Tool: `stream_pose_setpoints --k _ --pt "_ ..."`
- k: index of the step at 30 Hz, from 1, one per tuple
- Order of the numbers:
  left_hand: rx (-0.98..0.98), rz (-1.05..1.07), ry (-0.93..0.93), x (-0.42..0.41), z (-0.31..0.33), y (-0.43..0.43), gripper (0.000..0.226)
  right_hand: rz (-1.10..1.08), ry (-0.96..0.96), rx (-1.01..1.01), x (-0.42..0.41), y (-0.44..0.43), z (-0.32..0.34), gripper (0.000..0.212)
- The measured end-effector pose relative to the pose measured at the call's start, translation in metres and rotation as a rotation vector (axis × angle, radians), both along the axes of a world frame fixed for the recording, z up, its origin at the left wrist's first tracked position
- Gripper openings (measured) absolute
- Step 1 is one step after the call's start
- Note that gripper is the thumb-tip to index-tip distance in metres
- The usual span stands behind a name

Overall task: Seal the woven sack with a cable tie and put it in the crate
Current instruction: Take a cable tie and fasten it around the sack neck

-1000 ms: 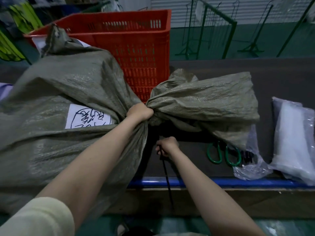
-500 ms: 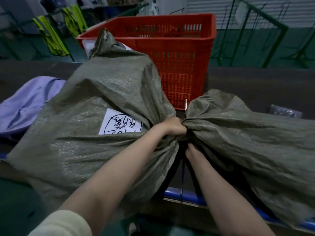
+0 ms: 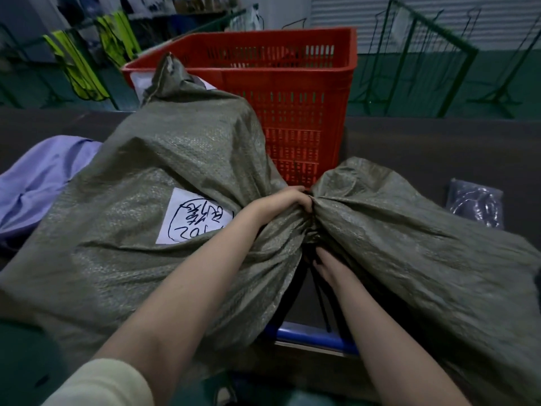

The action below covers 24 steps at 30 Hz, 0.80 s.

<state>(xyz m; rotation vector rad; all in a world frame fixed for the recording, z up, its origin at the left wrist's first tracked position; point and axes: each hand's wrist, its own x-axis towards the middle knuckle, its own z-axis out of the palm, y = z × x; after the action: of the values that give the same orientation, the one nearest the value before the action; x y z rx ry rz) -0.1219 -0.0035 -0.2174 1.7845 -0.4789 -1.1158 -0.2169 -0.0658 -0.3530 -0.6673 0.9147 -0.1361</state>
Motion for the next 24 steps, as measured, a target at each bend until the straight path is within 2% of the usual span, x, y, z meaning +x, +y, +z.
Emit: stream_pose_setpoints --k 1,2,4,6,8,11,13,14,16,17,19,22,24 --pt "-0.020 0.033 0.015 0.001 0.002 0.000 0.061 0.102 0.012 -0.218 0.001 0.002 0.000 0.026" --pt "-0.051 0.043 0.023 0.002 0.004 0.000 0.049 0.166 0.036 -0.327 0.001 0.006 0.003 0.024" --pt "-0.139 0.089 0.055 0.003 0.007 -0.001 0.033 0.236 0.109 -0.416 -0.005 0.015 0.005 0.027" --pt "-0.192 0.202 0.077 0.005 0.006 -0.004 0.033 0.318 0.192 -0.507 -0.018 0.023 0.009 0.028" --pt "-0.142 0.268 -0.084 0.009 0.002 -0.006 0.027 0.427 0.231 -0.648 -0.031 0.034 0.025 0.045" --pt "-0.169 0.357 -0.341 0.013 -0.012 -0.008 0.020 0.602 0.206 -1.029 -0.054 0.048 0.055 0.054" --pt "-0.231 0.415 -0.373 0.013 -0.017 -0.006 0.010 0.660 0.176 -1.297 -0.071 0.056 0.069 0.054" --pt "-0.252 0.441 -0.360 0.014 -0.017 -0.005 0.012 0.625 0.132 -1.349 -0.078 0.060 0.076 0.045" --pt "-0.278 0.486 -0.288 0.016 -0.016 -0.006 0.020 0.552 0.032 -1.346 -0.089 0.062 0.093 0.020" --pt "-0.271 0.508 -0.252 0.016 -0.014 -0.007 0.024 0.520 -0.033 -1.294 -0.092 0.060 0.099 0.019" --pt "-0.273 0.521 -0.209 0.017 -0.011 -0.008 0.017 0.515 -0.210 -1.126 -0.093 0.051 0.105 0.031" --pt "-0.387 0.445 -0.169 0.018 -0.015 -0.010 0.031 0.544 -0.403 -0.831 -0.089 0.035 0.102 0.038" --pt "-0.426 0.258 -0.171 0.011 -0.015 -0.008 0.024 0.488 -0.411 -0.832 -0.081 0.033 0.099 0.039"
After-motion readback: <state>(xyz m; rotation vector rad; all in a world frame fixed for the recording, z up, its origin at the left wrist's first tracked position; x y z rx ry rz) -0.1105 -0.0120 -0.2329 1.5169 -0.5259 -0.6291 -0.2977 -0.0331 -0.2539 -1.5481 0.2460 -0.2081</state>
